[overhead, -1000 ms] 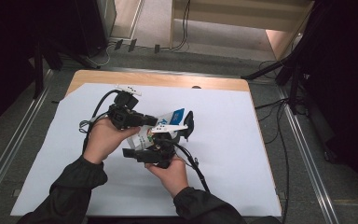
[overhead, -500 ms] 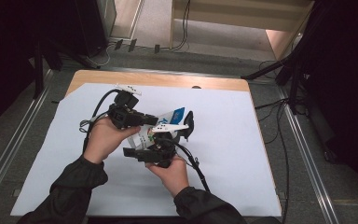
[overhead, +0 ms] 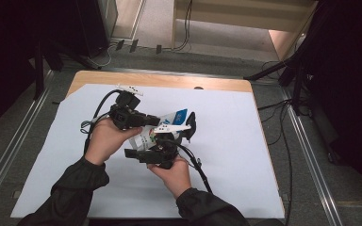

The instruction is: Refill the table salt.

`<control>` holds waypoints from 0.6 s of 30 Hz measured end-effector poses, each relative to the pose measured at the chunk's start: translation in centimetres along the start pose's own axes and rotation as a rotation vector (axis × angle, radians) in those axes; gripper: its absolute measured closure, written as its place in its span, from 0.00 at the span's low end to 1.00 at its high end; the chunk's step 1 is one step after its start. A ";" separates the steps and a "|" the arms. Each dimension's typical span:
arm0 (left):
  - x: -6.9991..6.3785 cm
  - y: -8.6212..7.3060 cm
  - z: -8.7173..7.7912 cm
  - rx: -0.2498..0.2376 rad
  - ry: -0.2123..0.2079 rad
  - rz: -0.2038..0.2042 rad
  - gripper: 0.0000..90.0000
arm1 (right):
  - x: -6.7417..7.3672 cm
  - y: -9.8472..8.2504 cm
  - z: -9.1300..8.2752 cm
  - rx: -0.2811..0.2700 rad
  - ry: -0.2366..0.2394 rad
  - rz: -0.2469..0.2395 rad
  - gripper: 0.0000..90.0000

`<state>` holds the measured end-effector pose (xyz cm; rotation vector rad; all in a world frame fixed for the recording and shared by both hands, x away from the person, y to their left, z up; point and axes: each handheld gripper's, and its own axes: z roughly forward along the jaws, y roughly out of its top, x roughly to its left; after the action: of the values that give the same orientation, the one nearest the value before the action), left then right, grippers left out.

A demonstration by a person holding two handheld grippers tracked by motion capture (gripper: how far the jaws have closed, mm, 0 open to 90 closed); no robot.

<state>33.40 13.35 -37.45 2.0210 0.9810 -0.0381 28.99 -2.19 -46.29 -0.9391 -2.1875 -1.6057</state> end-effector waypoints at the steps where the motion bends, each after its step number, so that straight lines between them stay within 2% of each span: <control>1: 0.0 0.0 0.0 0.000 0.001 0.000 0.99 | 0.0 0.0 0.0 0.000 0.000 -0.003 0.56; 7: 0.0 0.0 0.1 0.010 0.007 0.004 0.99 | 0.0 0.1 0.0 0.004 0.006 0.001 0.55; 18: 0.0 0.1 0.1 0.001 0.003 0.005 0.99 | -0.1 0.1 0.0 -0.003 0.008 0.003 0.54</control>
<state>33.47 13.22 -37.49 2.0250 0.9784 -0.0330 29.14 -2.18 -46.25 -0.9347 -2.1783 -1.6093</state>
